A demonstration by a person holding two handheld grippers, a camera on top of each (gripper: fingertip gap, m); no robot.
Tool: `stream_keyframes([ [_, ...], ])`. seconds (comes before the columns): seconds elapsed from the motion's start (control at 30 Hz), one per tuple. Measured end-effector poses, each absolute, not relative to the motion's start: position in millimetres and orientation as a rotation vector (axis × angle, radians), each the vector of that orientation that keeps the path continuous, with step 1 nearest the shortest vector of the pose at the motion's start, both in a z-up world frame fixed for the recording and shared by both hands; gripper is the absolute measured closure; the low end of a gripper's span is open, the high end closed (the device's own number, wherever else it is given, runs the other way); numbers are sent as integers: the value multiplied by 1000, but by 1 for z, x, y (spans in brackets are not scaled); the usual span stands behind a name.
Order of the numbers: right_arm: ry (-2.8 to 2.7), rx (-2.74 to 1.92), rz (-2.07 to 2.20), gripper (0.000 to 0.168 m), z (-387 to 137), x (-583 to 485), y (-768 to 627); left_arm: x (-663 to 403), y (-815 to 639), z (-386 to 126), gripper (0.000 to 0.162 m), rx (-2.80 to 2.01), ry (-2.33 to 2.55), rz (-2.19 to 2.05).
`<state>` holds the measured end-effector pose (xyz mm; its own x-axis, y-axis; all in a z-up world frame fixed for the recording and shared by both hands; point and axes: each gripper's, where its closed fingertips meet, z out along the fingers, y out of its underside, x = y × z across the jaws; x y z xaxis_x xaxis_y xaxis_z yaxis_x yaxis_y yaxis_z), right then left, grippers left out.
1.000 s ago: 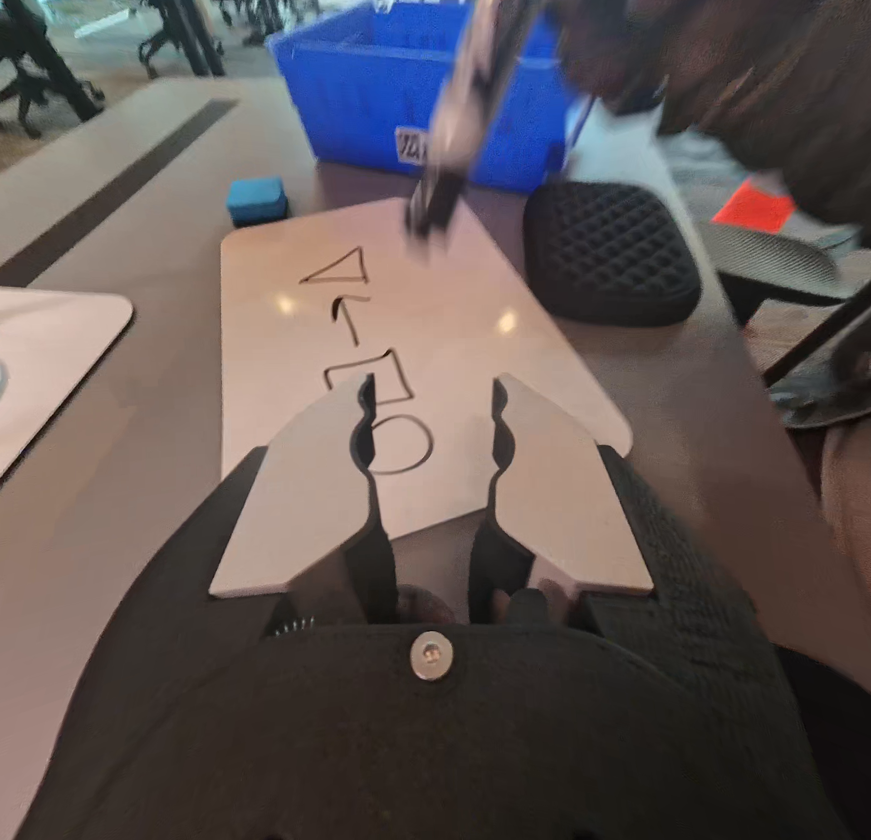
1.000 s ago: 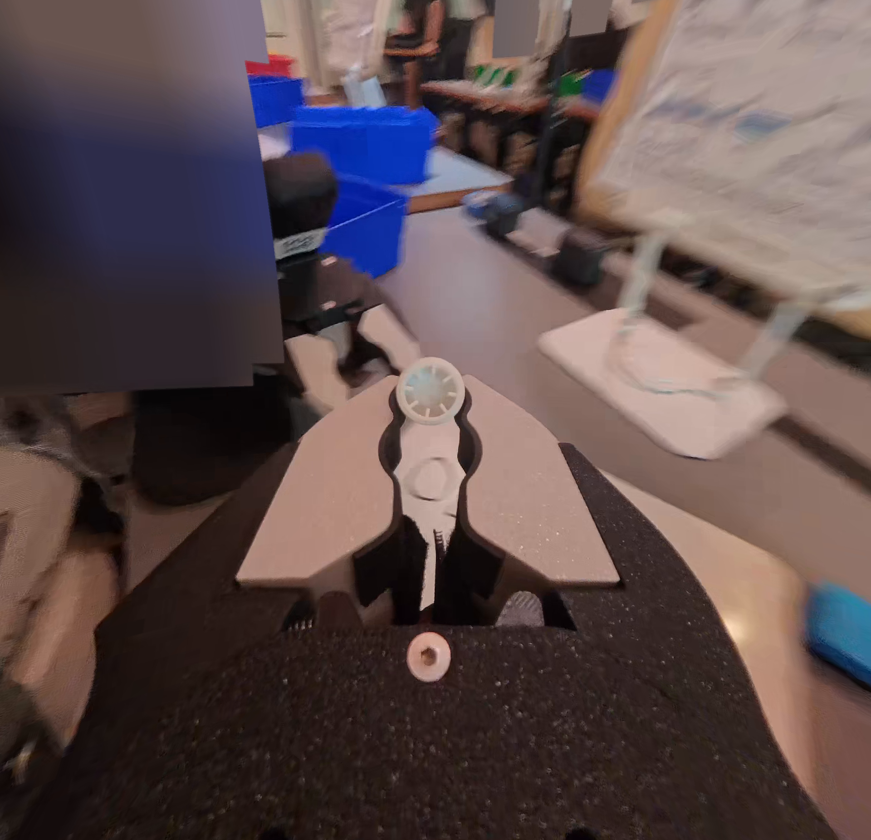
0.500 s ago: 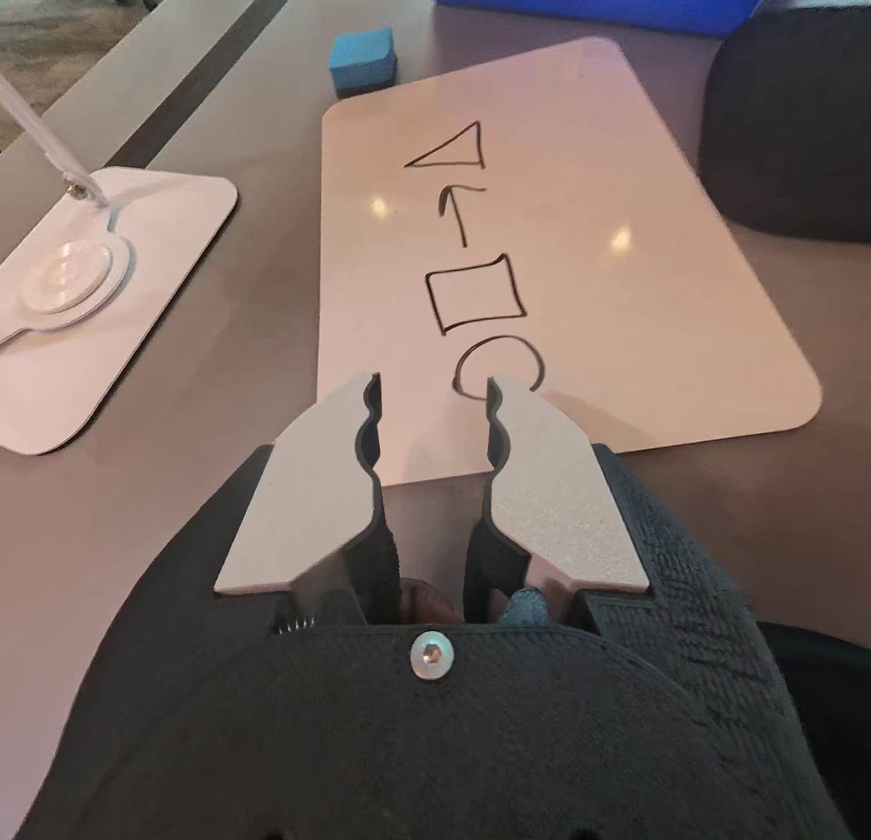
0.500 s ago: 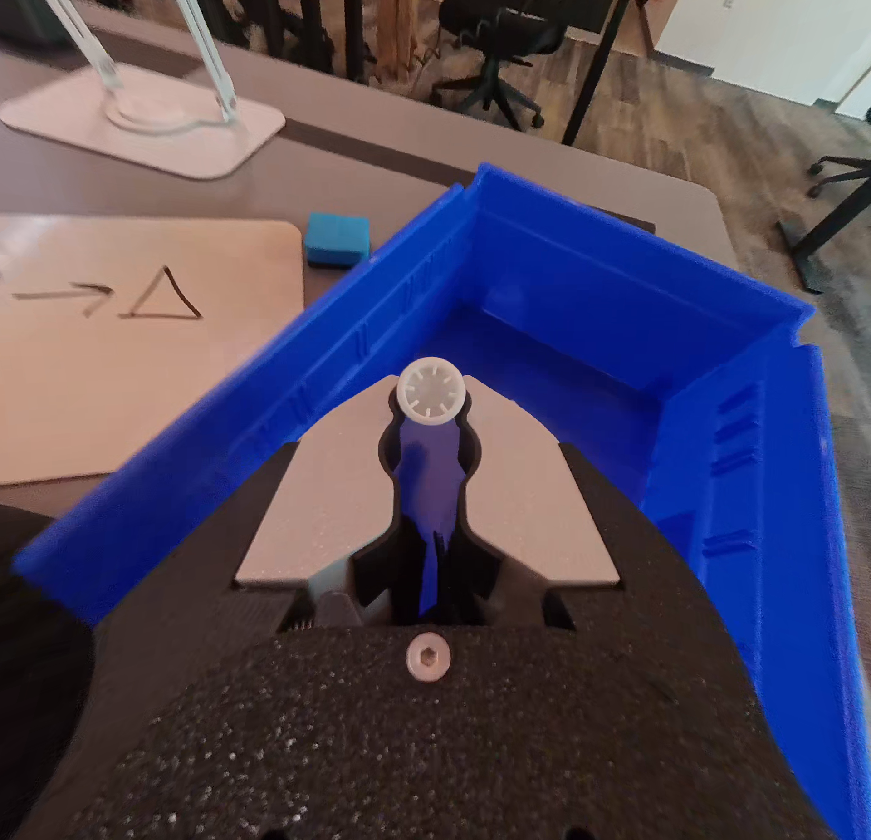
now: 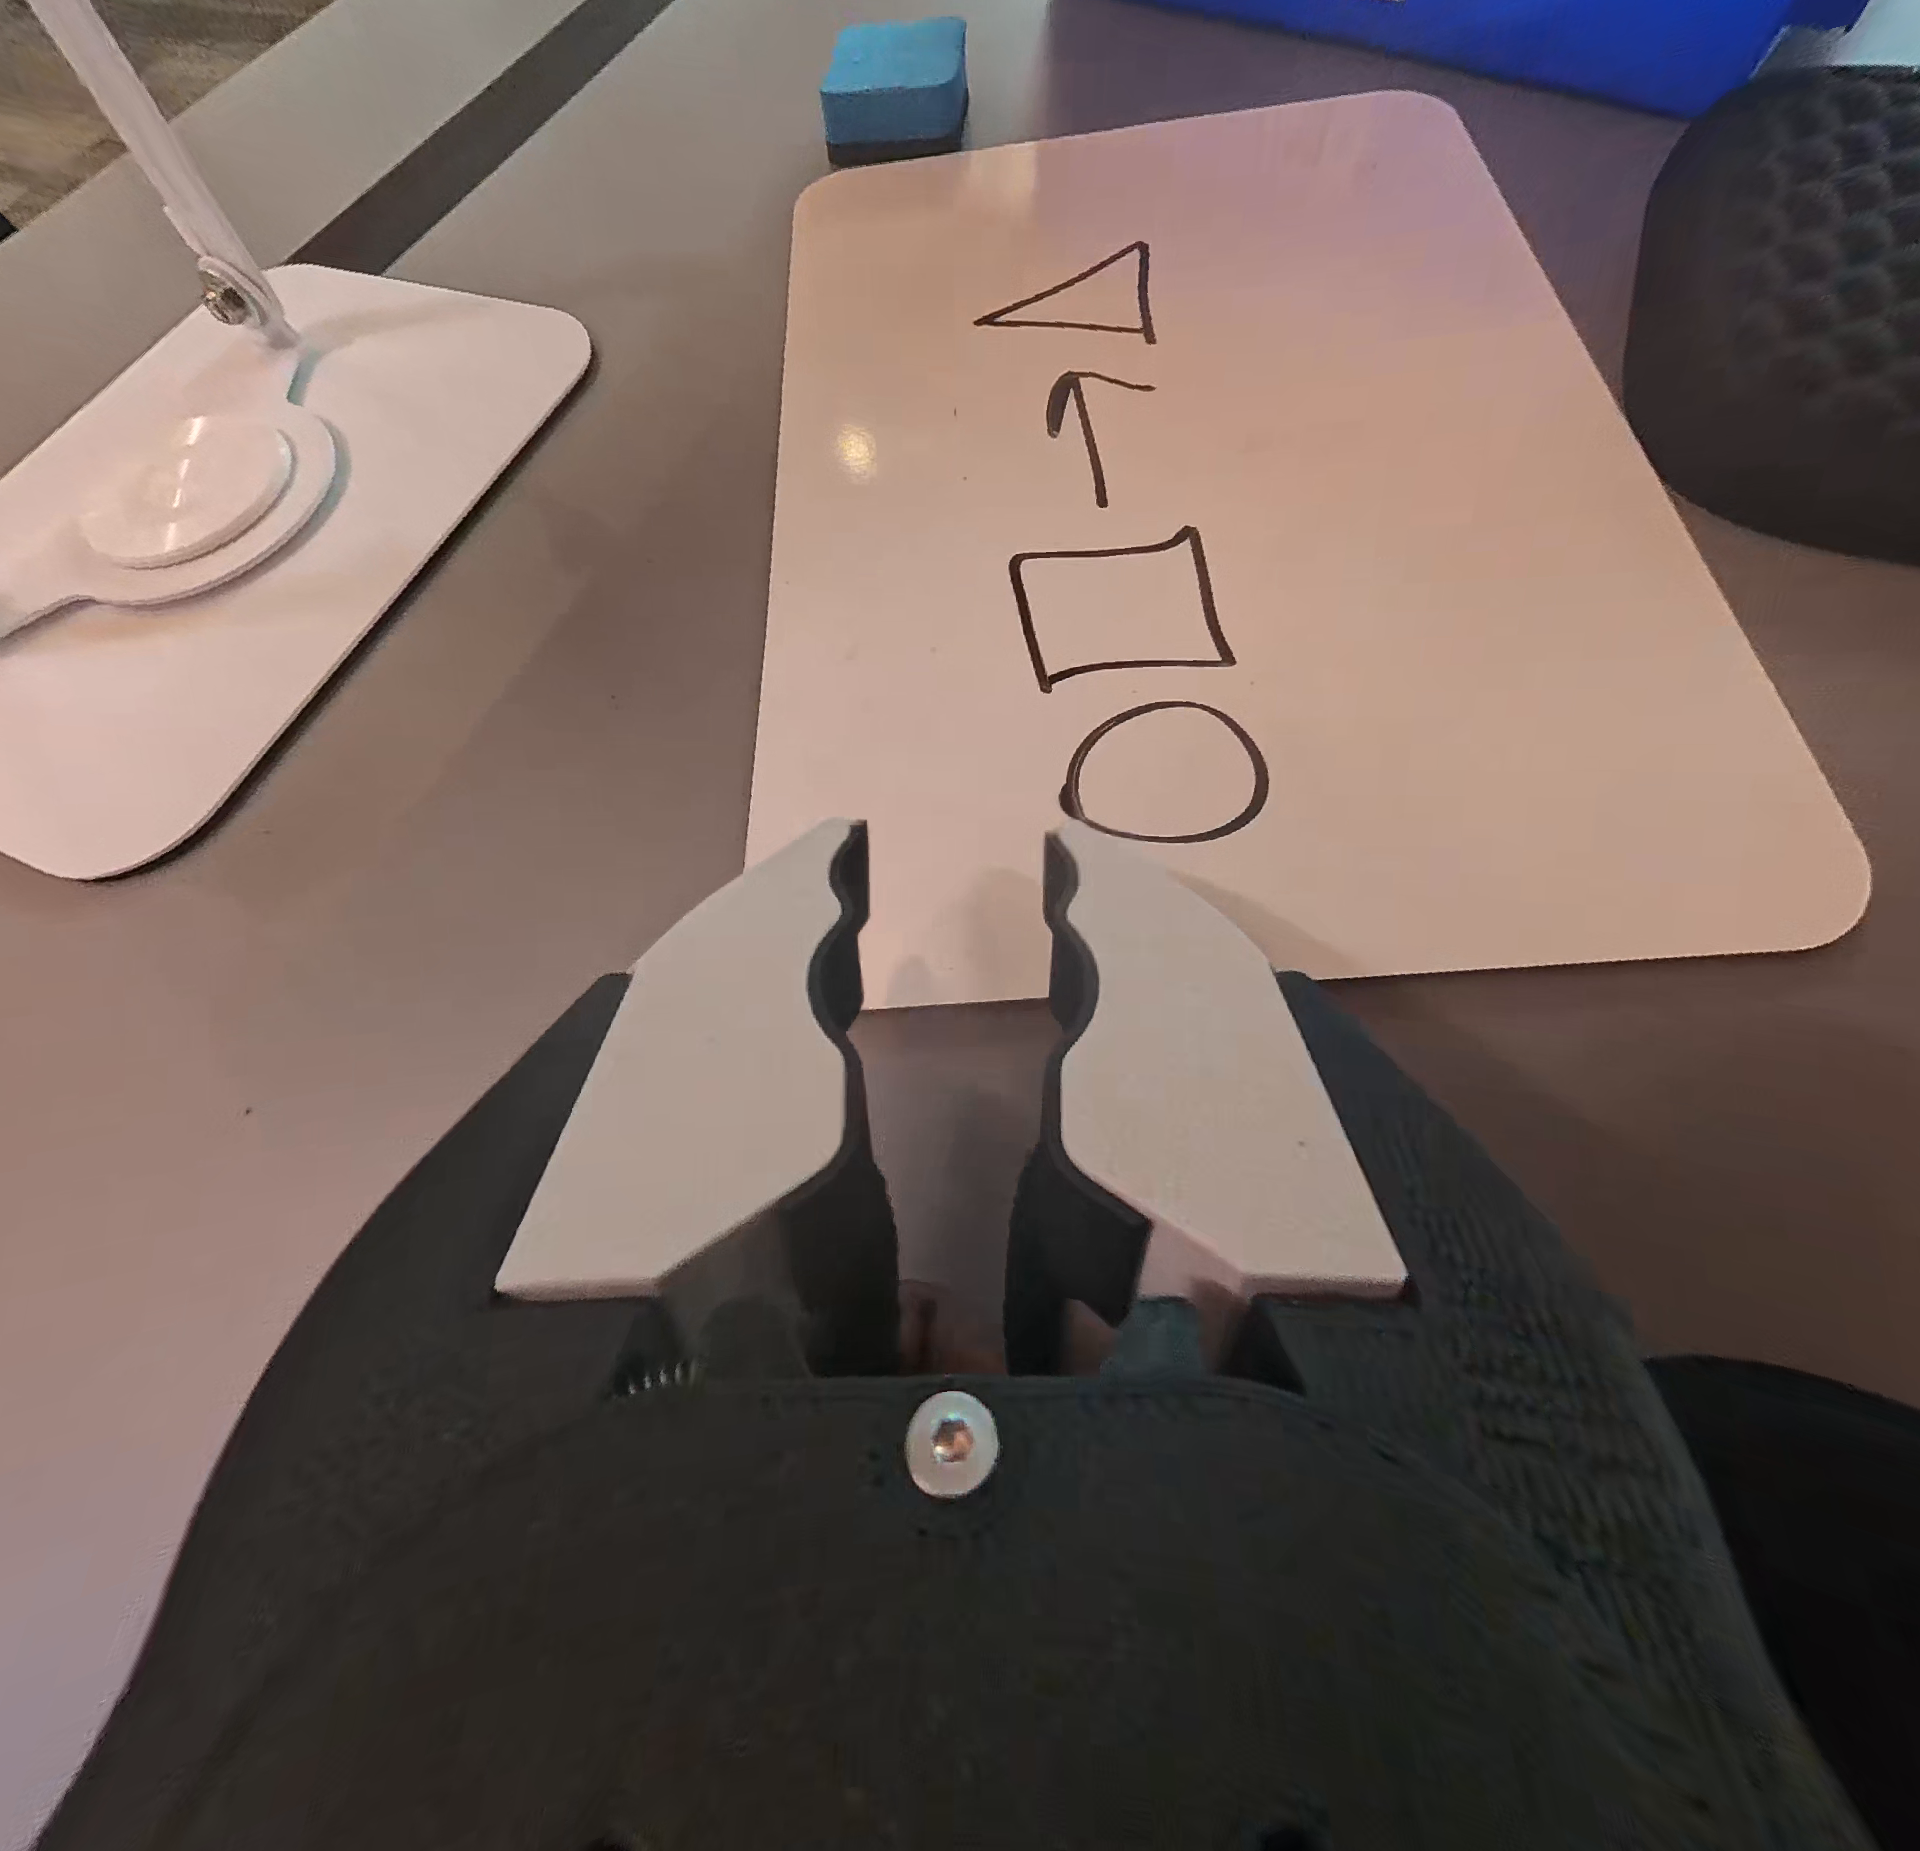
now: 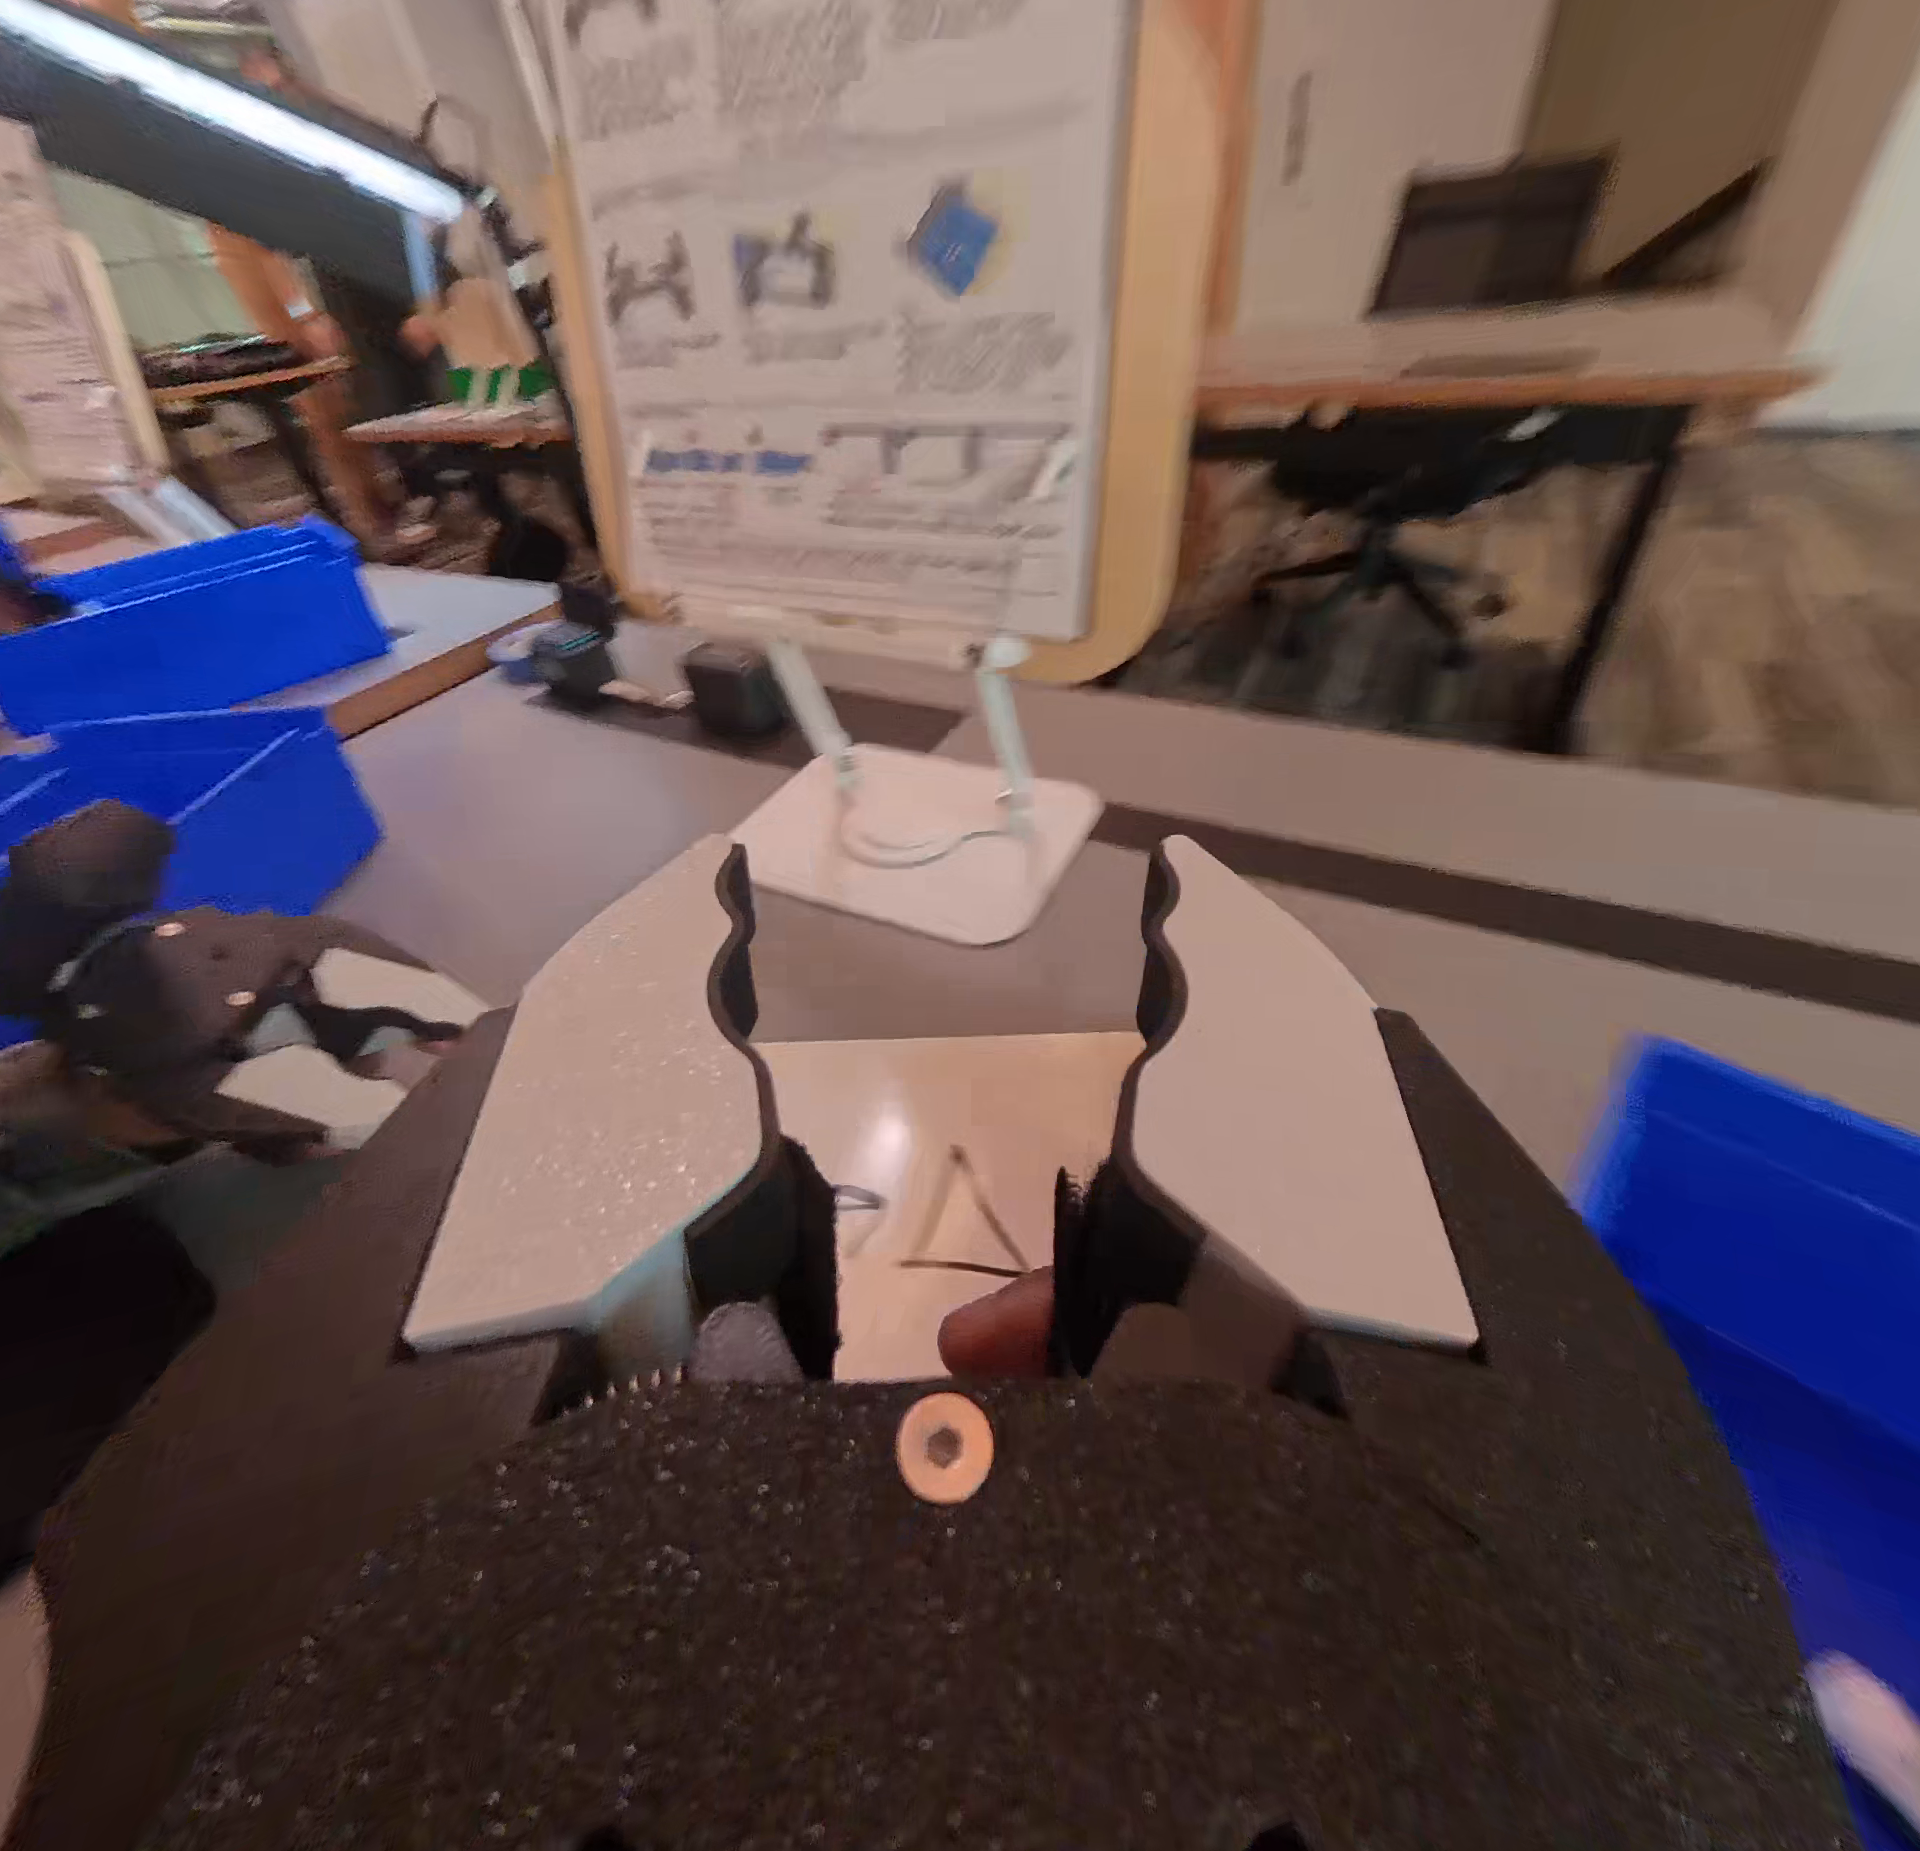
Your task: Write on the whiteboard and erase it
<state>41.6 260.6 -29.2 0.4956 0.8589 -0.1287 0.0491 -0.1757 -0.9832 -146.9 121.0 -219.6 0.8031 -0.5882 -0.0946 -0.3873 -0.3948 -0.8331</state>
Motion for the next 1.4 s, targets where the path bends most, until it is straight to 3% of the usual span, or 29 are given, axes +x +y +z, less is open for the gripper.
stream_keyframes([
  [0.13, -862, -2001, 938, 80, -123, -10, 320, -152, 123, -210, 134, -1968, 673, -270],
  [0.27, -930, -2269, 579, 89, -198, 15, 376, -156, 124, -212, 135, -1981, 643, -294],
  [0.53, -1176, -2369, 323, 96, -249, 19, 403, -146, 117, -225, 132, -2037, 694, -401],
  [0.57, -1198, -2355, 304, 110, -251, 20, 405, -145, 116, -225, 128, -2039, 704, -408],
  [0.73, -1273, -2129, 529, 114, -204, -18, 355, -144, 116, -229, 128, -2066, 716, -426],
  [0.83, -1606, -1948, 715, 114, -192, -55, 250, -141, 113, -234, 130, -2090, 747, -427],
  [1.03, -1975, -1820, 693, 113, -228, -67, 146, -137, 110, -248, 129, -2142, 850, -350],
  [1.1, -2008, -1836, 605, 95, -235, -64, 147, -136, 109, -248, 134, -2138, 863, -349],
  [1.23, -2002, -1794, 666, 116, -229, -70, 138, -135, 107, -249, 139, -2160, 851, -398],
  [1.4, -2014, -1787, 585, 122, -231, -72, 141, -136, 108, -250, 139, -2161, 844, -389],
])
